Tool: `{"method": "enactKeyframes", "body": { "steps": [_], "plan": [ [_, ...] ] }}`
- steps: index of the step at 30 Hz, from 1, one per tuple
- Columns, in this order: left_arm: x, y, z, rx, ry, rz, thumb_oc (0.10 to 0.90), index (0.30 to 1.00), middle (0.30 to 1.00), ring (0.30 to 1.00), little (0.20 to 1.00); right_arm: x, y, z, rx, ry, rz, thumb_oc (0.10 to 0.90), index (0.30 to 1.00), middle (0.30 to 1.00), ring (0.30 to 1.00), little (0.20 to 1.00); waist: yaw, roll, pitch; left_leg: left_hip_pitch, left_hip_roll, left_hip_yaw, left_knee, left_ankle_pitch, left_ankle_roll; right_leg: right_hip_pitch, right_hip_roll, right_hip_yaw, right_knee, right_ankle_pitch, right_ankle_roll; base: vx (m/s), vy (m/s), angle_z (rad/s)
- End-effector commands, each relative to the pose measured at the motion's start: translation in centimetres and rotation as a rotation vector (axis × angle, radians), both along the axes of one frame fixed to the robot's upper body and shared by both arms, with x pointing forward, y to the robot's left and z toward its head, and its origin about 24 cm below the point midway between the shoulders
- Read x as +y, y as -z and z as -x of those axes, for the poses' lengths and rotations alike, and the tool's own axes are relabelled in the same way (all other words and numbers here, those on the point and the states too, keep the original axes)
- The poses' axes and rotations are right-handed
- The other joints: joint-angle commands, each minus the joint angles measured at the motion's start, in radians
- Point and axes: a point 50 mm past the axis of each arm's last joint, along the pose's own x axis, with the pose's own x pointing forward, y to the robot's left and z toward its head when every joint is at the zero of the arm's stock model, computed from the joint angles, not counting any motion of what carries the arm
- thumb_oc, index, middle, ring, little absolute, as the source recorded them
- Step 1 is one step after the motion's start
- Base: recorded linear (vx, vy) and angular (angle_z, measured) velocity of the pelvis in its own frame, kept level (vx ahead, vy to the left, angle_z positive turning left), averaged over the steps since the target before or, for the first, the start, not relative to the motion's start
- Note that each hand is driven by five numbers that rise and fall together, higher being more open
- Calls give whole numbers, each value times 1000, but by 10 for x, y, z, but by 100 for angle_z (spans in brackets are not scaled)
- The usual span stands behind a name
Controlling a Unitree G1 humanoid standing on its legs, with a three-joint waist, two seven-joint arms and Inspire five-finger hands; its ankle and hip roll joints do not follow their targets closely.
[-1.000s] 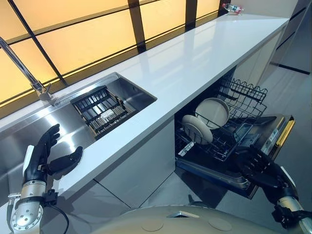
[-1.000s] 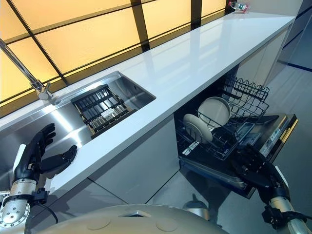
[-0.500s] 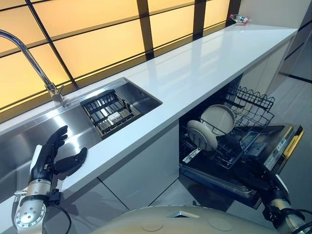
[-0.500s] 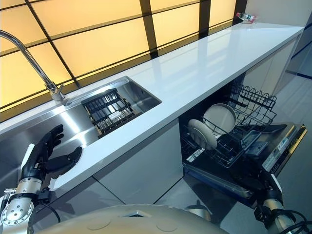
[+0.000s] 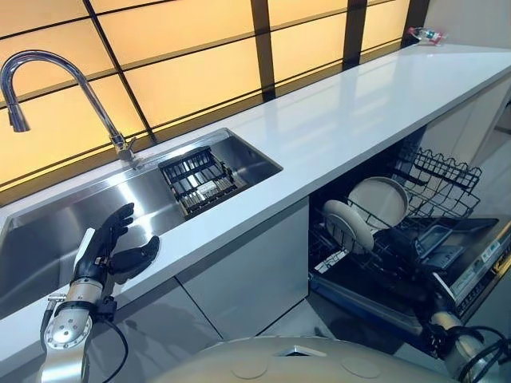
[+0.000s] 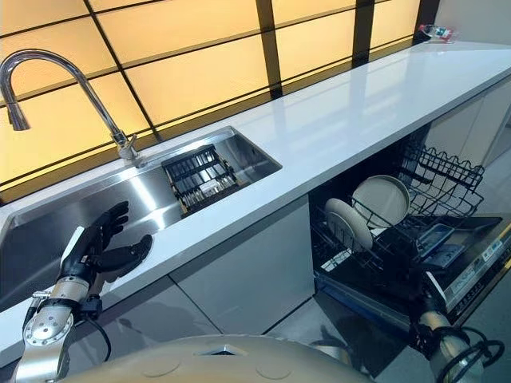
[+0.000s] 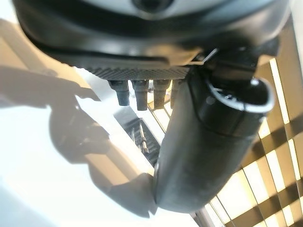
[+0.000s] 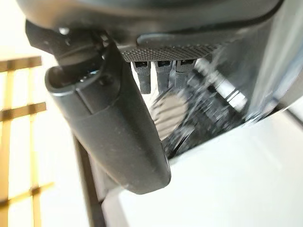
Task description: Pick up plates and place into dishwasher.
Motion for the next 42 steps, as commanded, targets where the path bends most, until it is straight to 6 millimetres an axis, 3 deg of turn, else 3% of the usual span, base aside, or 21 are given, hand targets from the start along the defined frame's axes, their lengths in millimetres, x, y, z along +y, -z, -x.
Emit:
{"method": "enactKeyframes", "body": {
  "steps": [1,6,18,22,26,28,34,42],
  "plan": [
    [7,-38,-37,-150,78,-62,800,900,900,900,900,12,-61,-92,-391,-168,7,800,900,900,900,900,51,-6,-59,-171,-20,8,89,24,-32,-83,54,-94,-64,121,-26,91,123,8],
    [7,-36,-37,-110,117,-39,800,900,900,900,900,23,-67,-113,-453,-172,-31,800,900,900,900,900,85,-7,-74,-171,-27,-10,104,15,-35,-69,46,-116,-56,119,-26,97,136,11],
    [4,-19,-21,-26,152,-23,800,900,900,900,900,49,-56,-127,-501,39,-284,800,900,900,900,900,138,-20,-110,-138,-58,-60,109,-1,-14,-62,32,-164,-39,131,-20,76,121,19],
    [0,-17,-21,-21,170,-21,800,900,900,900,900,50,-56,-128,-509,120,-226,800,900,900,900,900,141,-21,-115,-124,-70,-73,99,-2,-7,-70,29,-167,-49,149,-15,34,82,10],
    [-3,-22,-21,-49,192,-40,800,900,900,900,900,51,-65,-128,-533,57,-50,800,900,900,900,900,135,-25,-113,-111,-79,-83,88,-7,5,-88,26,-156,-50,159,-5,-19,42,10],
    [-2,-25,-24,-69,196,-59,800,900,900,900,900,50,-68,-127,-539,44,-50,800,900,900,900,900,131,-30,-110,-109,-81,-83,85,-9,9,-95,24,-156,-42,157,-2,-44,-14,9],
    [4,-60,-37,-245,171,-153,800,900,900,900,900,43,-67,-106,-466,-153,55,800,900,900,900,900,88,-57,-108,-102,-84,-60,67,-28,33,-134,20,-140,-43,164,12,-128,-55,2],
    [13,-95,-36,-392,63,-349,800,900,900,900,900,17,-74,-59,-481,-153,121,800,900,900,900,900,9,-71,-103,-95,-72,-11,55,-62,57,-164,29,-83,-48,151,22,-148,-127,-13]
  ]
}}
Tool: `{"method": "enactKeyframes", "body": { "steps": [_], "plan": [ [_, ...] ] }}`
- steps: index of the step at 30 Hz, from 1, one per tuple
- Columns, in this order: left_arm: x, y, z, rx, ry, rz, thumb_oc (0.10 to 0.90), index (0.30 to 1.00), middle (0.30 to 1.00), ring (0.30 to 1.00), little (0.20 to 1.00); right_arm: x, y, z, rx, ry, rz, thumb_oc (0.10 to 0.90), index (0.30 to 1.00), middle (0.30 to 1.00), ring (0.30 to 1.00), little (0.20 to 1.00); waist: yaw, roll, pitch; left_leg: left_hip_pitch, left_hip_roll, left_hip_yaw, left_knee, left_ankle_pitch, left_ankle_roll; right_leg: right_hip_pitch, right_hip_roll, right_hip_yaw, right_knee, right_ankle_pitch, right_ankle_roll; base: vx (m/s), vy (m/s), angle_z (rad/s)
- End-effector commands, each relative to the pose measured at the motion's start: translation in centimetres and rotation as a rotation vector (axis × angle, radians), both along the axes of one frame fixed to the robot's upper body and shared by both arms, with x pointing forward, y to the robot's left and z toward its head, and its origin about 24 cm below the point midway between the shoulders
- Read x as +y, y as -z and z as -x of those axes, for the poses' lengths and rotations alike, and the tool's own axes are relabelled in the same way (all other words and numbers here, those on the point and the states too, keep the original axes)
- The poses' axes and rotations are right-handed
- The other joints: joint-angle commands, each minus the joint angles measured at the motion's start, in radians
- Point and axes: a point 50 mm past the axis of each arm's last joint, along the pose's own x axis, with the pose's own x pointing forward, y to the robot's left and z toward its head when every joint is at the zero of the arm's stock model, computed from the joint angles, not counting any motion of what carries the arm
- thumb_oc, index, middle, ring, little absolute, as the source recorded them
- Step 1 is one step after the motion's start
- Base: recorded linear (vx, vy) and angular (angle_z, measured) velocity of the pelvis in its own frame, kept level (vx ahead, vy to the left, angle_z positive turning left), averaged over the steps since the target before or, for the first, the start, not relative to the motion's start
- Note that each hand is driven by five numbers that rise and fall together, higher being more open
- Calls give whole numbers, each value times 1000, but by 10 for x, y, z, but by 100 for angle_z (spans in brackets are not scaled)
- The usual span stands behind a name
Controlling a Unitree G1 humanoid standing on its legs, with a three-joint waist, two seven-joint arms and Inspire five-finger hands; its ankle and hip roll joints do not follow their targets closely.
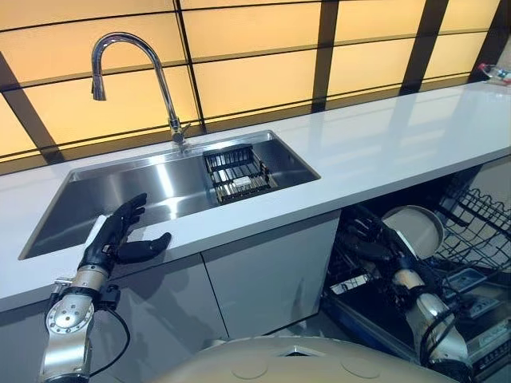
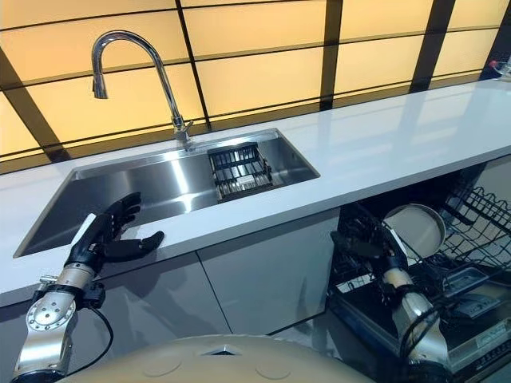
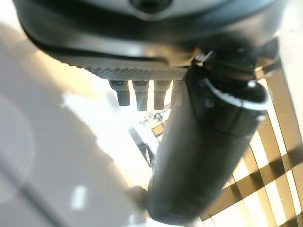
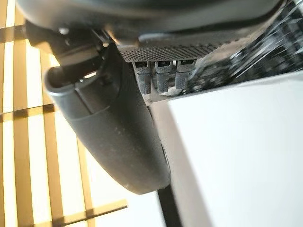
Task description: Pick up plates and place into dishwasher.
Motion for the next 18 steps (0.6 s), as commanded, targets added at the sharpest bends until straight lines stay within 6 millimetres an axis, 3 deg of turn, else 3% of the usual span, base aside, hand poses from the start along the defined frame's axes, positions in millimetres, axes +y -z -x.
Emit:
{"method": "enactKeyframes", "body": {
  "steps": [1,6,11,18],
  "plan": [
    [15,-72,-15,-322,-18,-267,800,900,900,900,900,-17,-67,-24,-371,-55,140,800,900,900,900,900,-75,0,-43,-7,-47,48,25,-95,53,-118,65,5,-97,170,16,-162,-123,-24],
    [23,-77,-4,-351,-94,-341,800,900,900,900,900,-29,-94,-7,-494,-45,213,800,900,900,900,900,-119,6,-39,-8,-40,69,24,-107,59,-124,74,59,-103,170,13,-158,-100,-29],
    [28,-86,6,-444,-98,-284,800,900,900,900,900,-33,-117,0,-620,-16,272,800,900,900,900,900,-154,9,-37,-10,-37,100,30,-120,59,-136,85,107,-108,186,13,-173,-69,-35],
    [16,-100,0,-547,1,-254,800,900,900,900,900,-31,-109,-2,-573,15,260,800,900,900,900,900,-170,10,-42,-4,-26,121,-29,-94,53,-148,100,136,-132,220,17,-156,-35,-22]
  ]
}}
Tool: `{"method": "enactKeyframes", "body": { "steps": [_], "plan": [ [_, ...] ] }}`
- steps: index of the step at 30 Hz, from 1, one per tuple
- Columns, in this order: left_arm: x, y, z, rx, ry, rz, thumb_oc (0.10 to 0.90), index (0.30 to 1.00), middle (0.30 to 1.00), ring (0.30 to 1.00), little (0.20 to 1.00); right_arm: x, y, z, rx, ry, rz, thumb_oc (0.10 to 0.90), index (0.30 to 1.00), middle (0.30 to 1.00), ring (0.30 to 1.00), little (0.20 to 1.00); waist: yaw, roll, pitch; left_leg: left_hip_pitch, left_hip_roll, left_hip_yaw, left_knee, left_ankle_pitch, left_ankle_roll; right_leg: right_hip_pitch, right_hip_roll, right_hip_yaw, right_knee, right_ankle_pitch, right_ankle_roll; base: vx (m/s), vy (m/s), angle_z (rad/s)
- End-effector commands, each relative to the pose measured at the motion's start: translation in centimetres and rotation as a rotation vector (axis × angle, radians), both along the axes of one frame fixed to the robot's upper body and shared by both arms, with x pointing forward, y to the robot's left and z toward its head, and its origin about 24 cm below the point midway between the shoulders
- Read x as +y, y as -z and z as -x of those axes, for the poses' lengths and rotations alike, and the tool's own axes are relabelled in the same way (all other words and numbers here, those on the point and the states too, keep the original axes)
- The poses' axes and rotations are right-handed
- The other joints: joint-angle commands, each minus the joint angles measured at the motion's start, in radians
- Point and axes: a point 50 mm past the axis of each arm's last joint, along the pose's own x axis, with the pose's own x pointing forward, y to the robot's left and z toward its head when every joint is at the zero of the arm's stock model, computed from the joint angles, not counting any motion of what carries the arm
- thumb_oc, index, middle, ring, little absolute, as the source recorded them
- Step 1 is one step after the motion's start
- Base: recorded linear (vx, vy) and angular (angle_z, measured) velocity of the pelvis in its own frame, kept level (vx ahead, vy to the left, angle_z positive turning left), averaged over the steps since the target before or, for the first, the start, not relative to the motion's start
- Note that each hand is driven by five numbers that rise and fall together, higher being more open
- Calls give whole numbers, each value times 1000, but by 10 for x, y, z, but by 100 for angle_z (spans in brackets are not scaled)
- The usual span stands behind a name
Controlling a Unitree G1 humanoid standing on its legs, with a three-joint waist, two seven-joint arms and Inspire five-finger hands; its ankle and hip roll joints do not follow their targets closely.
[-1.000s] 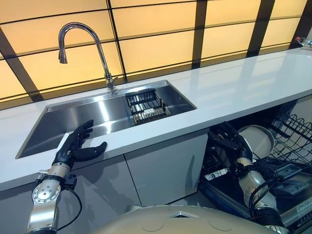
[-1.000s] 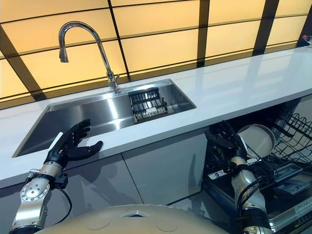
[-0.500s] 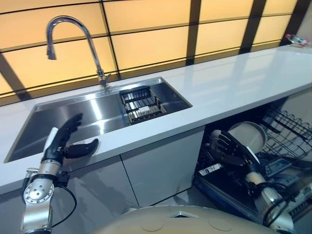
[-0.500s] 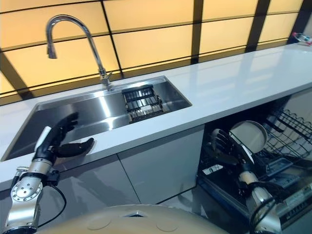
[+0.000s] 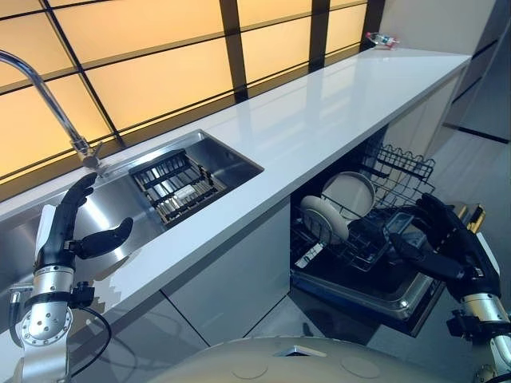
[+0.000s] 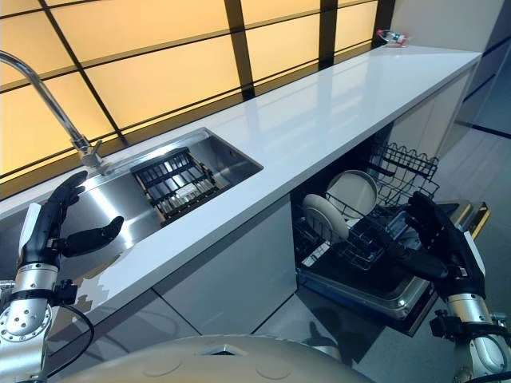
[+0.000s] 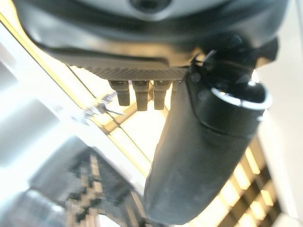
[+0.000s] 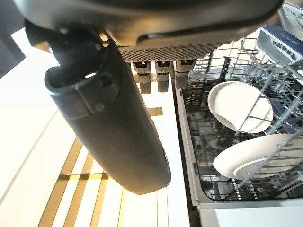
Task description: Pick up plates and place into dishwasher.
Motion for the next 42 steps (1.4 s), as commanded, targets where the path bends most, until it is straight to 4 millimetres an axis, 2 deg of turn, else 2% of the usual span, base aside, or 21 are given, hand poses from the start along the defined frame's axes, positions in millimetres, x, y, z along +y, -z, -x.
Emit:
{"method": "enactKeyframes", "body": {
  "steps": [1,5,12,15,19,25,33,42],
  "plan": [
    [1,-76,-18,-355,93,-154,800,900,900,900,900,7,-35,-32,-218,-41,46,800,900,900,900,900,-6,9,-26,-22,-50,-32,22,-64,43,-65,58,-38,-106,201,13,-96,-14,-18],
    [0,-83,-26,-365,80,-191,800,900,900,900,900,7,-23,-34,-148,-16,-2,800,900,900,900,900,-13,9,-25,-12,-49,-30,-13,-48,39,-68,58,-39,-112,208,18,-51,6,-4],
    [8,-88,-29,-375,31,-225,800,900,900,900,900,8,-5,-36,-56,38,-5,800,900,900,900,900,-19,14,-3,-15,-52,-7,1,-65,41,-80,48,-51,-108,200,22,-27,0,3],
    [11,-90,-29,-387,17,-216,800,900,900,900,900,6,9,-36,15,90,-23,800,900,900,900,900,-14,17,5,-16,-52,-2,7,-67,40,-84,44,-59,-105,201,23,0,0,0],
    [11,-92,-36,-381,19,-223,800,900,900,900,900,4,23,-38,68,192,-23,800,900,900,900,900,-4,24,13,-7,-51,-7,1,-73,41,-82,37,-70,-91,192,29,53,9,-1],
    [7,-99,-50,-373,29,-244,800,900,900,900,900,-5,35,-43,83,385,3,800,900,900,900,900,9,35,24,-13,-55,-14,9,-66,42,-86,27,-81,-83,200,29,33,16,9],
    [2,-106,-58,-385,41,-254,800,900,900,900,900,-11,51,-36,107,582,6,800,900,900,900,900,17,53,24,-12,-56,-27,7,-70,42,-71,24,-77,-96,185,26,29,9,9],
    [-9,-103,-60,-385,86,-227,800,900,900,900,900,0,68,-40,207,447,-66,800,900,900,900,900,30,75,39,-15,-64,-45,18,-72,40,-68,18,-90,-86,169,21,46,40,4]
  ]
}}
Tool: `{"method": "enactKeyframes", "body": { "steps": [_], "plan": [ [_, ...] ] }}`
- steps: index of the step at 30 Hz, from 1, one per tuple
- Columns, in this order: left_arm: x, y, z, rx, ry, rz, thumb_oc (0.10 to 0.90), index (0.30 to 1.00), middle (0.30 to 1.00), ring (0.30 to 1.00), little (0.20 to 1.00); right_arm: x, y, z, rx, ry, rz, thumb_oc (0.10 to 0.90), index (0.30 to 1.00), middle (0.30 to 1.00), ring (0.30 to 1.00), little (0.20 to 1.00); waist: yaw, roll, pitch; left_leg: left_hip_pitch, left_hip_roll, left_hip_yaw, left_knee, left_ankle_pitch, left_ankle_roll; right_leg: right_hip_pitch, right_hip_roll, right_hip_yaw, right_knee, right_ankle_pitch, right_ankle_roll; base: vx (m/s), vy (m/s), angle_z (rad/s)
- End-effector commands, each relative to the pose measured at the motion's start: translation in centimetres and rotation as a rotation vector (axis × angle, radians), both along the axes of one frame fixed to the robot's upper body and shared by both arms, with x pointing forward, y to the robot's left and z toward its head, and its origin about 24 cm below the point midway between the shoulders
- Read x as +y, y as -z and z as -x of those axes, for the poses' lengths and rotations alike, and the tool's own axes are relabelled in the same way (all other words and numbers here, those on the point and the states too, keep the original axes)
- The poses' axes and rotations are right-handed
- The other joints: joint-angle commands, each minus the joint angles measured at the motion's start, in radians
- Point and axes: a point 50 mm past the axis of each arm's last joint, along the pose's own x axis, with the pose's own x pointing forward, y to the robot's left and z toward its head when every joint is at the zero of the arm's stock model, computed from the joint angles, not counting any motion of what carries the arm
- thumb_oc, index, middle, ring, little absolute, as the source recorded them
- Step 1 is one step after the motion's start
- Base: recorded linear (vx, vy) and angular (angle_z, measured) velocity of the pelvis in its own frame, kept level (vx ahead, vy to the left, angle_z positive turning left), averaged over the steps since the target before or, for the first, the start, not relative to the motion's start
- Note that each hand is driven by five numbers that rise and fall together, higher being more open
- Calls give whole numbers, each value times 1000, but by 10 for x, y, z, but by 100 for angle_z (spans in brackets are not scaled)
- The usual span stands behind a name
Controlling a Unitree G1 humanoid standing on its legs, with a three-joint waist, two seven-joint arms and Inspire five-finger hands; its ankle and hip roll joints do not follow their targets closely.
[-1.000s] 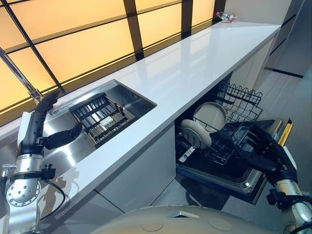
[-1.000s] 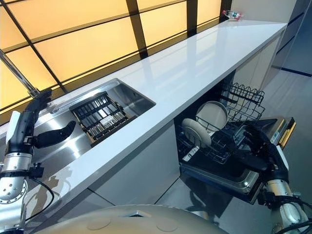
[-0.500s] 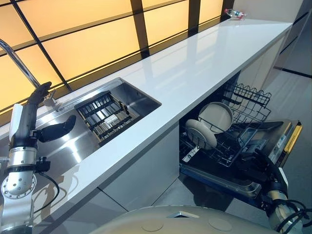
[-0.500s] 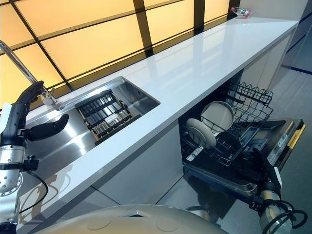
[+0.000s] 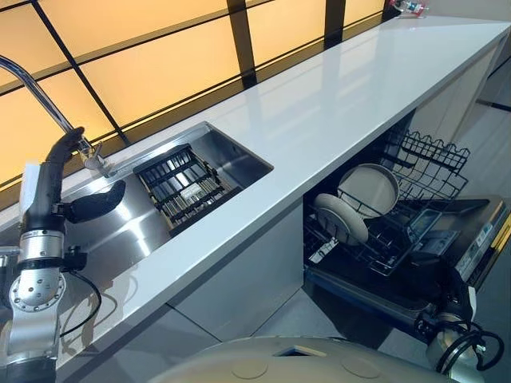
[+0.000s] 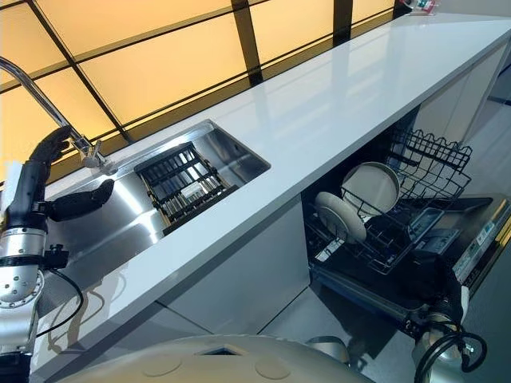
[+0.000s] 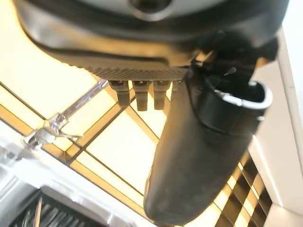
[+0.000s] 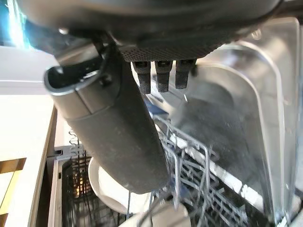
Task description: Pick up plates and place into dishwasher.
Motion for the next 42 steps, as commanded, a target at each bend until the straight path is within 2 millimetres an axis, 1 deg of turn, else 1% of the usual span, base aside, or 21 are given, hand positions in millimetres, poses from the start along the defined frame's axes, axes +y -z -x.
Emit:
{"method": "enactKeyframes", "body": {
  "steps": [1,4,8,12,13,16,19,21,22,25,26,27,29,30,31,33,35,37,39,40,42],
  "plan": [
    [-8,-64,-22,-263,87,-121,800,900,900,900,900,3,-29,-52,-201,-161,15,800,900,900,900,900,27,7,-15,-58,-57,2,61,-72,28,-162,23,-35,19,152,9,60,58,1],
    [-11,-65,-23,-254,117,-109,800,900,900,900,900,8,-28,-59,-181,-278,-26,800,900,900,900,900,38,5,-14,-59,-59,-10,64,-72,26,-156,19,-42,20,147,10,56,53,5],
    [-14,-68,-25,-241,149,-109,800,900,900,900,900,22,-23,-69,-139,-460,-104,800,900,900,900,900,54,-4,-16,-58,-59,-25,66,-73,26,-149,15,-54,21,143,12,58,32,7],
    [-14,-70,-28,-223,155,-109,800,900,900,900,900,30,-24,-79,-135,-550,-113,800,900,900,900,900,68,-14,-20,-56,-57,-40,72,-73,26,-144,12,-65,28,141,15,73,22,7],
    [-14,-70,-29,-218,155,-109,800,900,900,900,900,34,-25,-84,-133,-586,-124,800,900,900,900,900,74,-15,-21,-55,-58,-45,73,-73,27,-142,12,-69,31,140,15,92,37,14],
    [-13,-70,-32,-200,153,-101,800,900,900,900,900,48,-26,-95,-159,-679,-223,800,900,900,900,900,87,-15,-23,-55,-58,-60,78,-70,25,-133,9,-83,33,134,13,89,58,10],
    [-13,-67,-37,-177,162,-84,800,900,900,900,900,67,-36,-113,-238,-755,-296,800,900,900,900,900,101,-11,-27,-55,-59,-75,80,-64,24,-124,5,-98,34,132,12,85,88,16],
    [-15,-64,-41,-159,171,-72,800,900,900,900,900,84,-47,-130,-312,-791,-345,800,900,900,900,900,112,-5,-31,-54,-60,-84,82,-61,22,-120,2,-107,35,132,13,89,91,12],
    [-15,-63,-43,-155,173,-68,800,900,900,900,900,88,-50,-134,-334,-799,-353,800,900,900,900,900,114,-4,-32,-54,-61,-87,82,-60,22,-118,1,-109,34,132,13,84,94,8],
    [-18,-58,-49,-139,180,-51,800,900,900,900,900,106,-64,-153,-422,-824,-387,800,900,900,900,900,129,8,-40,-56,-63,-100,86,-60,19,-113,-2,-116,29,126,12,72,94,10],
    [-21,-55,-53,-131,185,-42,800,900,900,900,900,114,-72,-163,-465,-828,-395,800,900,900,900,900,137,14,-45,-56,-64,-105,88,-58,17,-112,-5,-120,30,124,12,77,118,8],
    [-23,-53,-57,-130,187,-30,800,900,900,900,900,122,-79,-172,-503,-813,-439,800,900,900,900,900,145,20,-47,-57,-67,-111,88,-55,18,-111,-6,-122,29,124,10,87,125,9],
    [-24,-51,-61,-122,196,-12,800,900,900,900,900,131,-87,-185,-548,-761,-506,800,900,900,900,900,158,27,-55,-57,-71,-116,88,-50,16,-110,-8,-128,30,125,9,66,103,14],
    [-24,-51,-65,-116,204,3,800,900,900,900,900,137,-93,-195,-588,-696,-571,800,900,900,900,900,165,33,-60,-58,-73,-118,87,-49,15,-110,-9,-130,31,125,9,52,111,14],
    [-25,-51,-69,-112,211,17,800,900,900,900,900,141,-99,-203,-613,-654,-591,800,900,900,900,900,171,36,-64,-59,-75,-120,88,-48,14,-108,-10,-133,29,126,9,47,123,10],
    [-29,-52,-77,-95,236,36,800,900,900,900,900,145,-113,-219,-679,-570,-631,800,900,900,900,900,182,44,-73,-58,-78,-125,83,-42,10,-102,-11,-139,19,133,6,27,113,6],
    [-32,-52,-82,-82,259,47,800,900,900,900,900,146,-126,-228,-763,-487,-665,800,900,900,900,900,190,47,-77,-55,-81,-130,77,-37,8,-97,-11,-140,12,139,5,11,94,10],
    [-35,-50,-84,-74,273,55,800,900,900,900,900,145,-135,-232,-829,-400,-689,800,900,900,900,900,195,43,-80,-50,-84,-138,74,-38,9,-95,-13,-138,7,144,7,11,49,14],
    [-37,-49,-85,-75,280,58,800,900,900,900,900,143,-137,-232,-856,-338,-742,800,900,900,900,900,197,41,-83,-47,-85,-141,70,-38,10,-95,-13,-136,3,147,8,-6,32,15],
    [-39,-46,-85,-75,284,65,800,900,900,900,900,141,-136,-232,-877,-265,-816,800,900,900,900,900,195,40,-85,-45,-86,-144,66,-37,12,-94,-12,-128,1,147,7,-2,44,17],
    [-41,-43,-84,-76,293,75,800,900,900,900,900,137,-130,-229,-907,-121,-1023,800,900,900,900,900,190,38,-90,-38,-86,-147,56,-35,16,-93,-8,-116,-4,152,8,0,50,22]
  ]
}}
